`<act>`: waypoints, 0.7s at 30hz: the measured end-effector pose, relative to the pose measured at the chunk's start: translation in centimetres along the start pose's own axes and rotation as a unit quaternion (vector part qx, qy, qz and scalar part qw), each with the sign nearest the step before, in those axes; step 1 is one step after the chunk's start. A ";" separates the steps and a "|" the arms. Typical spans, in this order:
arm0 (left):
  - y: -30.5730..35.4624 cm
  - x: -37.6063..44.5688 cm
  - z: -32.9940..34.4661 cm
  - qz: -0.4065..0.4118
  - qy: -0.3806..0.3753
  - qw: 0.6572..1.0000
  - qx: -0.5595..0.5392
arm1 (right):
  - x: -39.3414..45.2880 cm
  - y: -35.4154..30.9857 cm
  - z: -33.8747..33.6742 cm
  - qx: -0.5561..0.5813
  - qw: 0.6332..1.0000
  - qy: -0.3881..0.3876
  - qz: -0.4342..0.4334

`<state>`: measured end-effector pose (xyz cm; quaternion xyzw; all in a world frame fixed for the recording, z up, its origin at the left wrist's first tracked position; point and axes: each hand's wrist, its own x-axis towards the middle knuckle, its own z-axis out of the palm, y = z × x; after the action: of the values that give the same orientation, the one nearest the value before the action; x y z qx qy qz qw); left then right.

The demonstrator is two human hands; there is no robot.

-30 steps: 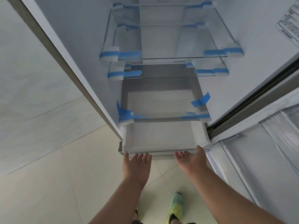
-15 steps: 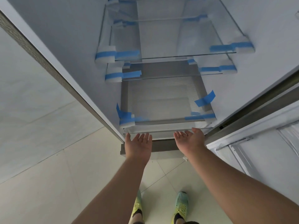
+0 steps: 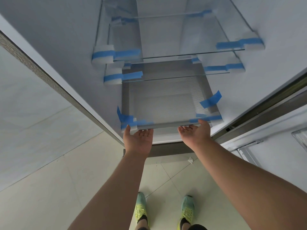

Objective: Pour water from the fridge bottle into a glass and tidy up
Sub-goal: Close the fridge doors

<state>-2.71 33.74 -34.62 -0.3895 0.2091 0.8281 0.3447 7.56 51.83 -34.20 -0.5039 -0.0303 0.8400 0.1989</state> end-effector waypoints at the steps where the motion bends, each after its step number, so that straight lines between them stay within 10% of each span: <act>1: -0.1 -0.1 0.0 0.003 0.002 1.000 0.009 | 0.1 -0.1 0.0 -0.002 1.000 -0.002 0.000; 10: -0.8 -4.0 1.2 0.010 -0.023 0.982 0.188 | -2.7 -0.7 -0.8 -0.031 0.999 -0.014 -0.033; 15: -0.9 -8.9 3.9 0.013 -0.101 0.916 0.389 | -9.4 -1.5 0.1 -0.187 0.974 -0.024 -0.126; 18: -0.6 -12.2 6.5 0.064 -0.183 0.804 0.563 | -14.4 -1.1 0.8 -0.322 0.914 0.006 -0.248; 21: -0.3 -16.2 8.9 0.179 -0.298 0.537 0.769 | -20.4 -0.5 0.9 -0.467 0.795 0.048 -0.384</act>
<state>0.47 32.77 -16.40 0.3397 0.7162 0.4617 0.3981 15.33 44.96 -16.61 -0.5223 -0.6005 0.5531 0.2464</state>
